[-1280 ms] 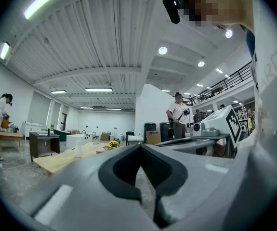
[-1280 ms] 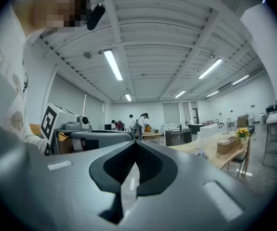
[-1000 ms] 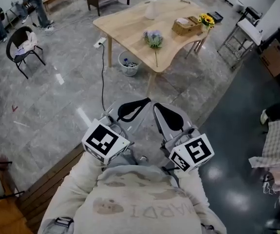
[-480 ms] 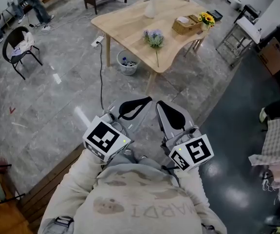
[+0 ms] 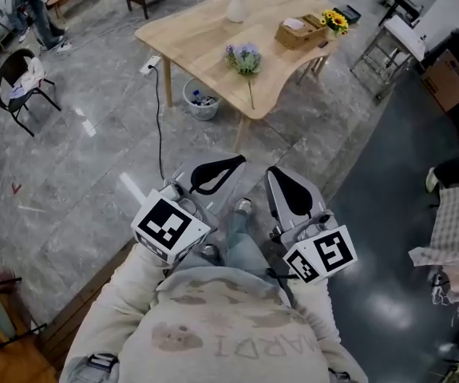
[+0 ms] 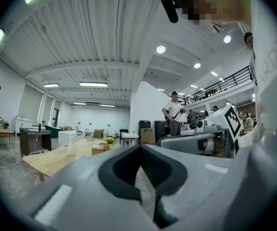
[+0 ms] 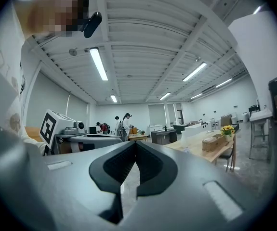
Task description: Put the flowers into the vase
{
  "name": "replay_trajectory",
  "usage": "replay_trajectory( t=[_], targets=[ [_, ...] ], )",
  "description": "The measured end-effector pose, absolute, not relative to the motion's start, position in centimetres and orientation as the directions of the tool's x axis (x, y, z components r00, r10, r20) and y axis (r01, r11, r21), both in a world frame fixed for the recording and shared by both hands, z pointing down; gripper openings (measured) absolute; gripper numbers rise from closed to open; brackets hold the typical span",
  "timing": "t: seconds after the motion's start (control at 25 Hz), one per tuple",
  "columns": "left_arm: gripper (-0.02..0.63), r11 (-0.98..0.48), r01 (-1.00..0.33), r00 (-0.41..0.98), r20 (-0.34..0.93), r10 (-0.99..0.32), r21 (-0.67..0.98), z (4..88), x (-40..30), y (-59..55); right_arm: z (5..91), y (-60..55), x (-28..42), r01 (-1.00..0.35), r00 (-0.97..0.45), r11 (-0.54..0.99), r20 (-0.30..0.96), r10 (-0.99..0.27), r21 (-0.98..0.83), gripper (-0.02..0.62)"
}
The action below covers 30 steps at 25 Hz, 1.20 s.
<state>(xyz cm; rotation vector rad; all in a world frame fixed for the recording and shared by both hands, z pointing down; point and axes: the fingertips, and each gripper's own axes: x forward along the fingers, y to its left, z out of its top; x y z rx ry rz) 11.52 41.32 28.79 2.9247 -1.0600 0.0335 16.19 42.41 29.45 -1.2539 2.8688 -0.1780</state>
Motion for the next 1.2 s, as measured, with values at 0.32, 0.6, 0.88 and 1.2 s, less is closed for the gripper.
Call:
replay_trajectory(
  t=[0.32, 0.6, 0.88, 1.2],
  targets=[
    [0.001, -0.740, -0.672, 0.740, 0.046, -0.671, 0.014, 29.2, 13.1, 33.0, 30.0, 33.4, 18.3, -0.703, -0.706, 0.696, 0.025, -0.708, -0.142, 0.028],
    [0.002, -0.720, -0.694, 0.720, 0.023, -0.694, 0.005, 28.3, 15.4, 24.2, 29.2, 24.1, 19.7, -0.655, -0.752, 0.744, 0.019, -0.659, -0.132, 0.028],
    [0.000, -0.675, -0.738, 0.675, 0.010, -0.738, -0.006, 27.3, 16.5, 17.4, 29.6, 16.9, 20.7, -0.602, -0.796, 0.786, 0.034, -0.604, -0.140, 0.026],
    [0.000, -0.612, -0.791, 0.611, 0.029, -0.791, 0.001, 28.4, 14.3, 12.4, 33.0, 10.8, 19.0, -0.563, -0.826, 0.806, 0.130, -0.548, -0.182, 0.028]
  ],
)
